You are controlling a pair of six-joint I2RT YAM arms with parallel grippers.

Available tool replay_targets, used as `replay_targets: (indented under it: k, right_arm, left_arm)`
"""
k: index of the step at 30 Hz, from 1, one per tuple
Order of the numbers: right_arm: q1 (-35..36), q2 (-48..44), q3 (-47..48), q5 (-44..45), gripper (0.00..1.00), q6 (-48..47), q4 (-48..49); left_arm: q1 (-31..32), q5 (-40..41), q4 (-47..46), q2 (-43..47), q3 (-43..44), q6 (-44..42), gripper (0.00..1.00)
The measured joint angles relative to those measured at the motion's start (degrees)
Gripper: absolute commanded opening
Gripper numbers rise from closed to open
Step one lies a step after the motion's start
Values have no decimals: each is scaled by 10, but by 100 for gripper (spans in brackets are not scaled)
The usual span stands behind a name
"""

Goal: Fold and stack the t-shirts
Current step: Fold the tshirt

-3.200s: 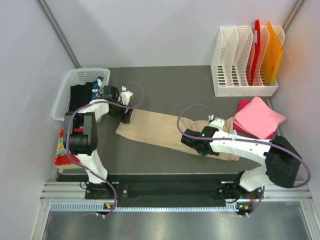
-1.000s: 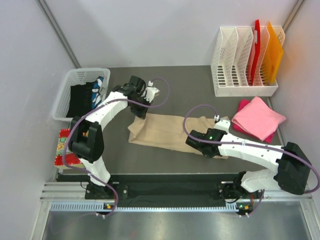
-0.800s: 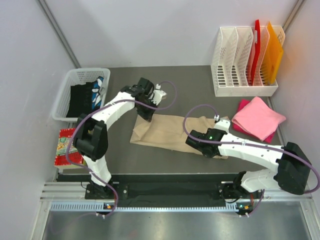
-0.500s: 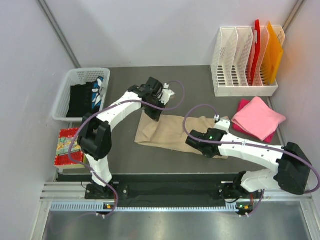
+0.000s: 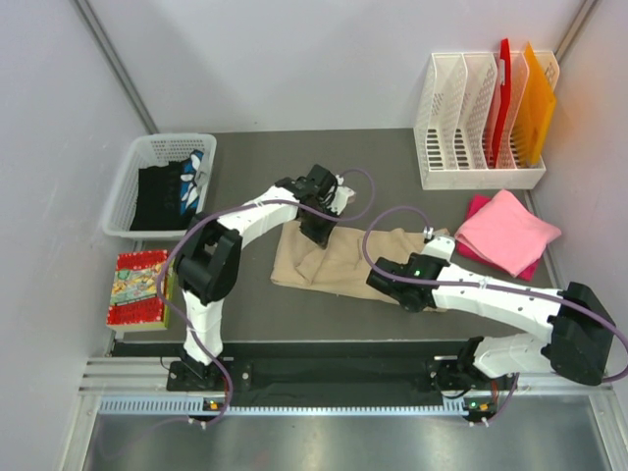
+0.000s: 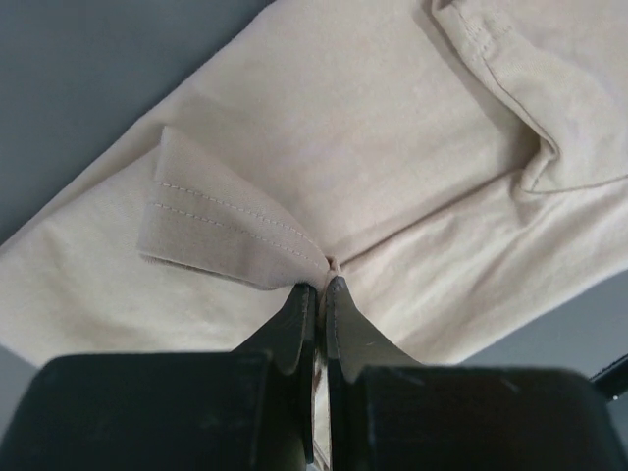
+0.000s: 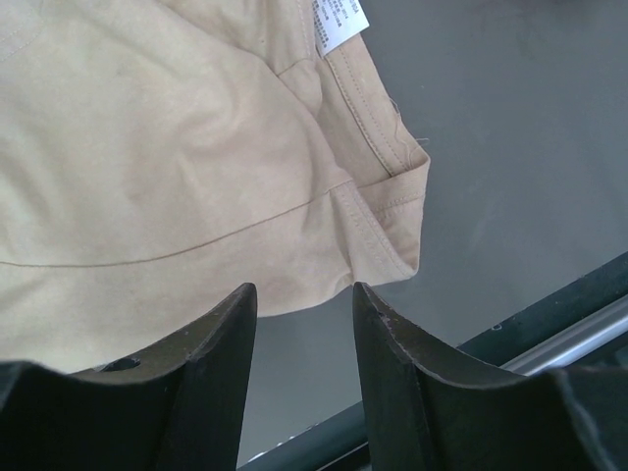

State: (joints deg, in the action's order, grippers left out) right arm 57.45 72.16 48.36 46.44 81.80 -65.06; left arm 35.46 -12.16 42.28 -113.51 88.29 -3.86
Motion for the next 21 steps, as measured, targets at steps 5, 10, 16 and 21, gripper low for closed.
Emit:
replay_targets:
  k: [5,10,16,21]
  right_arm:
    - [6,0,0,0,44,8,-5]
    - [6,0,0,0,44,10,-7]
    - [7,3,0,0,44,10,-7]
    - [9,10,0,0,44,10,-7]
  left_arm:
    - [3,-6,-11,-18,0,12,17]
    - [5,-19,-27,-17,-1,27,36]
    - [11,-55,-37,0,-1,58,62]
    - [14,-82,-37,22,-2,63,65]
